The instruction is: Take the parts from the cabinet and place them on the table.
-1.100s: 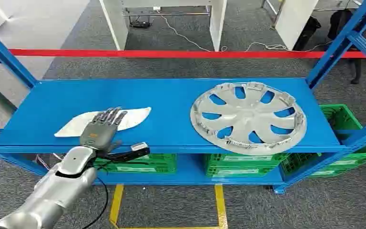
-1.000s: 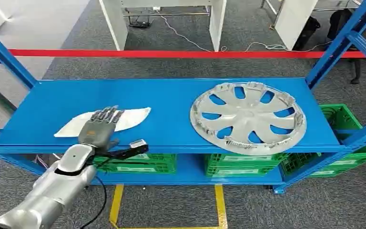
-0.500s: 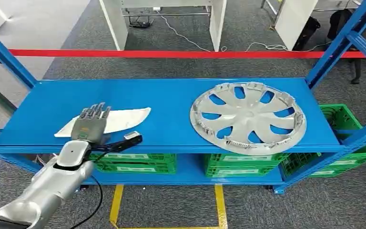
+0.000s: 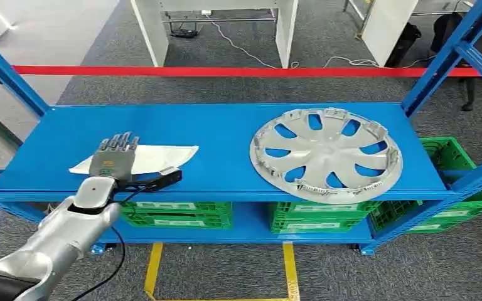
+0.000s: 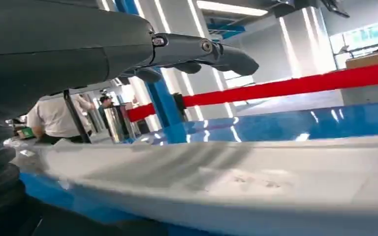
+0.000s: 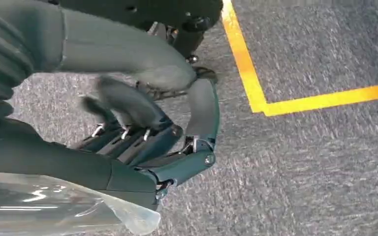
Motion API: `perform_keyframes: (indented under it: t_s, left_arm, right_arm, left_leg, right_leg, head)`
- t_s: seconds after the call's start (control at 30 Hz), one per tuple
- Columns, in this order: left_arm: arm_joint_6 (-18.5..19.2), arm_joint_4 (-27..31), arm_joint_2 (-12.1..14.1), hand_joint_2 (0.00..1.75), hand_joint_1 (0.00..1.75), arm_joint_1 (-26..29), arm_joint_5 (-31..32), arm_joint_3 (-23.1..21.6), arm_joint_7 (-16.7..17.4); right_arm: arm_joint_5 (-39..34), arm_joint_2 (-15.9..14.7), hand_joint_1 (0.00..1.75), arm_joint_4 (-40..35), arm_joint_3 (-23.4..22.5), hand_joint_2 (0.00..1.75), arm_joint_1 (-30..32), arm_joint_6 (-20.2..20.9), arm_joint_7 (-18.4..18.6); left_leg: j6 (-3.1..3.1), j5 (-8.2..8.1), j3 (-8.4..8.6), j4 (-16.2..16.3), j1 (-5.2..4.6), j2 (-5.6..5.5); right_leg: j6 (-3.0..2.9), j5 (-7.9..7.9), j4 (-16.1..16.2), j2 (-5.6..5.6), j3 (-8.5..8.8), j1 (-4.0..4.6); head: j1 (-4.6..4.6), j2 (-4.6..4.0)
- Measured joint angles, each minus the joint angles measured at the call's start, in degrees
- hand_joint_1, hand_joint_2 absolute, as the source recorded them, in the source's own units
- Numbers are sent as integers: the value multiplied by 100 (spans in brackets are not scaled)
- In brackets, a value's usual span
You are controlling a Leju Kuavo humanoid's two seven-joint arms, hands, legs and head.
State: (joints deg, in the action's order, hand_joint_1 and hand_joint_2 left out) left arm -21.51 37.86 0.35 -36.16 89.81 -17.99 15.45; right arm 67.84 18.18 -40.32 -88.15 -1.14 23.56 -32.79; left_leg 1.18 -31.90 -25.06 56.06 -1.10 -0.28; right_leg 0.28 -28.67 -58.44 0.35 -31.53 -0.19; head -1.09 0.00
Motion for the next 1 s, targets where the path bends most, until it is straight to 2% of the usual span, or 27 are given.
perform_keyframes:
  t_s: [0.2,0.77,0.83,0.93,1.0]
  left_arm:
    - [22,-138,22,175,175,-6,9,-90,-9]
    - [-361,-289,46,175,175,24,17,-153,-44]
    - [-488,-289,46,175,175,35,17,-168,-83]
    - [-884,-286,48,175,175,124,17,-168,-228]
    - [-1128,-232,48,175,175,220,-42,-164,-429]
  right_arm:
    - [26,85,0,-184,-44,175,5,-20,77]
    - [26,140,0,-295,-122,175,23,-76,44]
    - [17,145,0,-297,-129,175,26,-83,48]
    - [-7,147,0,-300,-133,175,34,-83,46]
    - [-33,147,0,-302,-133,175,40,-103,39]
  left_leg:
    - [-3,3,0,0,0,0]
    - [-3,3,4,0,0,0]
    - [-3,3,3,0,0,0]
    - [-3,3,4,0,0,0]
    - [-3,3,3,0,0,0]
  right_leg:
    - [-2,3,0,1,0,0]
    - [-1,4,-1,1,-6,0]
    - [-1,4,-1,1,-6,0]
    - [-1,4,-1,1,-8,0]
    - [-1,4,-1,2,-9,0]
  head:
    - [-2,0]
    - [0,-2]
    - [0,-2]
    - [-2,-2]
    - [0,0]
